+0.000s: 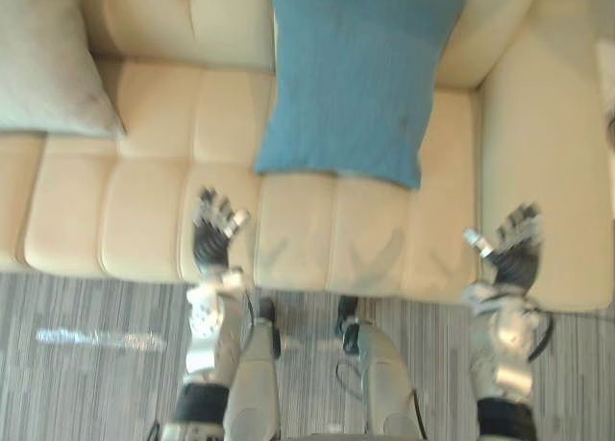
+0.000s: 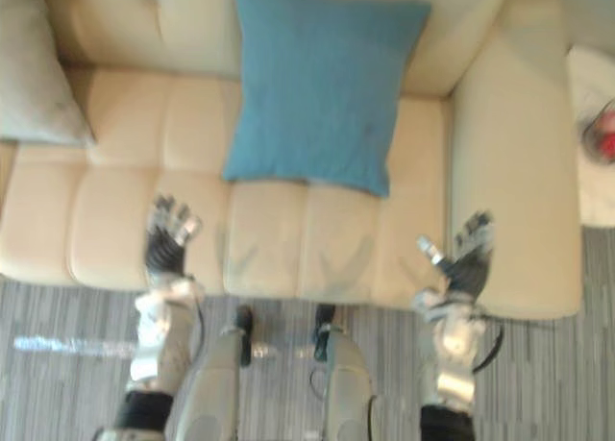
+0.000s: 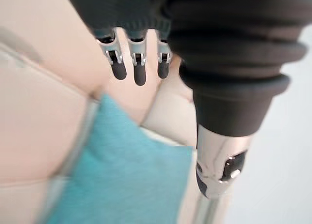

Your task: Pick up cushions and gather them together orderly.

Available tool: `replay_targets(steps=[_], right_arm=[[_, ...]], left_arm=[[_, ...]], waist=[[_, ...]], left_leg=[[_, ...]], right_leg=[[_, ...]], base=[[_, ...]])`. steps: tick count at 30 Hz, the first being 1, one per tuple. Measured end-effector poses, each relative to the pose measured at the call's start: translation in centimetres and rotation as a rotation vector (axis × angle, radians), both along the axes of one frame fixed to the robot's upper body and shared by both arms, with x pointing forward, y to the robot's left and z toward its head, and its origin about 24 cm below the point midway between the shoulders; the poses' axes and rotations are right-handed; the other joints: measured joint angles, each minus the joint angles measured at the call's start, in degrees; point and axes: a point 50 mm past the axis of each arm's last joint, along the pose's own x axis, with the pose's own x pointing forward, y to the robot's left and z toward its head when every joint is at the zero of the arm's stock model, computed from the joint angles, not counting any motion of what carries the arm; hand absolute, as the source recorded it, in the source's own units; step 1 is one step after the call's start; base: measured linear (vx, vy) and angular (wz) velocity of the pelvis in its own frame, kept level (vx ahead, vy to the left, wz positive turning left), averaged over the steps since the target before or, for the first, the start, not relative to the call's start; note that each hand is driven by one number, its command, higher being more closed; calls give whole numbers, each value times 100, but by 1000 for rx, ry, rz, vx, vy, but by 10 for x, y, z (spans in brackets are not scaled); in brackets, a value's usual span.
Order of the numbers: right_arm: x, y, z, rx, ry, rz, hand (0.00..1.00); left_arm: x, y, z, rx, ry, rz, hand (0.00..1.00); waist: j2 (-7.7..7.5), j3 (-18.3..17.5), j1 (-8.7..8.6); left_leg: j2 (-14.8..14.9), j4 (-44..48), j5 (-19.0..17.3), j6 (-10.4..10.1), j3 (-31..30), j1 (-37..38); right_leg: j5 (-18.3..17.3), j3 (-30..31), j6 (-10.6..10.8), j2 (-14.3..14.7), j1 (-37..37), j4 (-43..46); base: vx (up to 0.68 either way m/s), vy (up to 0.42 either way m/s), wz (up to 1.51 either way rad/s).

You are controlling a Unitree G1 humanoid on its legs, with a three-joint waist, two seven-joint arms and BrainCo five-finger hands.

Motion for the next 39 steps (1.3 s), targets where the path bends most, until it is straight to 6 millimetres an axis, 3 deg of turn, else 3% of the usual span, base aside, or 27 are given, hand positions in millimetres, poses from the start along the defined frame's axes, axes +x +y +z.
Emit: replay_targets(steps=[2, 4, 5, 7, 11, 16, 27, 30, 33, 34, 35, 36, 37, 38, 39], right_arm=[[-14, 7, -28, 54, 125, 5, 0], [-42, 14, -64, 118, 308, 0, 0], [-47, 15, -69, 125, 336, -1, 0], [-71, 16, -92, 164, 468, -15, 0], [-100, 22, -117, 232, 619, -16, 0], [-118, 19, -131, 273, 730, -33, 0], [-122, 21, -140, 308, 810, -36, 0], [-109, 23, -138, 301, 786, -18, 0], [-82, 27, -130, 273, 729, 25, 0], [-76, 30, -128, 263, 719, 42, 0], [-66, 33, -125, 247, 703, 68, 0], [-64, 33, -124, 247, 695, 70, 0], [-66, 36, -124, 254, 692, 70, 0], [-67, 37, -124, 257, 694, 70, 0], [-70, 40, -126, 264, 702, 73, 0]], left_arm=[[-14, 1, -28, 27, 138, -9, 0], [-42, 5, -70, 68, 370, -26, 0], [-48, 5, -77, 78, 412, -29, 0], [-81, 9, -107, 94, 610, -38, 0], [-108, 18, -125, 142, 759, -59, 0], [-124, 25, -135, 202, 855, -104, 0], [-125, 30, -136, 239, 882, -136, 0], [-121, 32, -135, 262, 874, -147, 0], [-105, 35, -130, 279, 835, -144, 0], [-98, 34, -128, 283, 820, -145, 0], [-86, 30, -123, 280, 778, -143, 0], [-83, 29, -122, 279, 768, -144, 0], [-74, 28, -116, 290, 724, -142, 0], [-73, 29, -115, 293, 719, -141, 0], [-72, 31, -113, 296, 707, -128, 0]], waist=[[42, -118, 7], [115, -397, -5], [126, -447, -5], [208, -663, -8], [226, -850, -9], [257, -943, -40], [135, -916, -133], [49, -859, -125], [10, -631, -60], [19, -596, -57], [119, -532, 75], [118, -507, 91], [112, -473, 117], [115, -471, 121], [14, -530, 143]], left_leg=[[3, -188, -4, 7, 13, 338], [11, -446, -1, 4, 53, 733], [10, -504, 0, 5, 76, 804], [13, -856, 70, -8, 127, 1173], [4, -1436, 268, -29, 170, 1654], [-18, -1798, 357, -24, 228, 2145], [-212, -1982, 415, 73, 192, 2238], [-201, -1870, 381, 96, 382, 2086], [-17, -924, -7, 111, 592, 1387], [59, -580, -112, 173, 567, 1108], [306, -561, -84, 215, 639, 932], [305, -551, -75, 224, 615, 922], [267, -555, -7, 219, 487, 984], [249, -560, 5, 222, 474, 994], [176, -552, 80, 244, 422, 972]], right_leg=[[-41, -37, 12, 4, 317, -123], [-77, -60, 53, 15, 679, -308], [-80, -56, 61, 16, 735, -344], [-20, -55, 125, 57, 1079, -666], [161, -46, 113, 109, 1491, -1135], [400, 37, 201, 205, 2028, -1726], [930, 135, 280, 210, 2467, -2700], [1012, 363, 276, 223, 2202, -2661], [1064, 589, 270, 327, 1622, -2233], [1202, 635, 406, 369, 1451, -2152], [1211, 678, 603, 460, 1332, -1956], [1012, 645, 566, 443, 1288, -1657], [22, 490, 464, 275, 1157, -28], [-126, 481, 508, 236, 1186, 233], [-451, 448, 662, 73, 1397, 816]], base=[[85, -13, 2], [74, 4, 0], [88, 9, -5], [106, 13, -6], [99, 13, -2], [112, 36, -10], [14, 29, -2], [-76, 12, -34], [-136, 18, -53], [-192, 46, -43], [-154, 43, -29], [-134, 36, 9], [-44, 14, 35], [-80, -30, 59], [-66, -102, 54]])
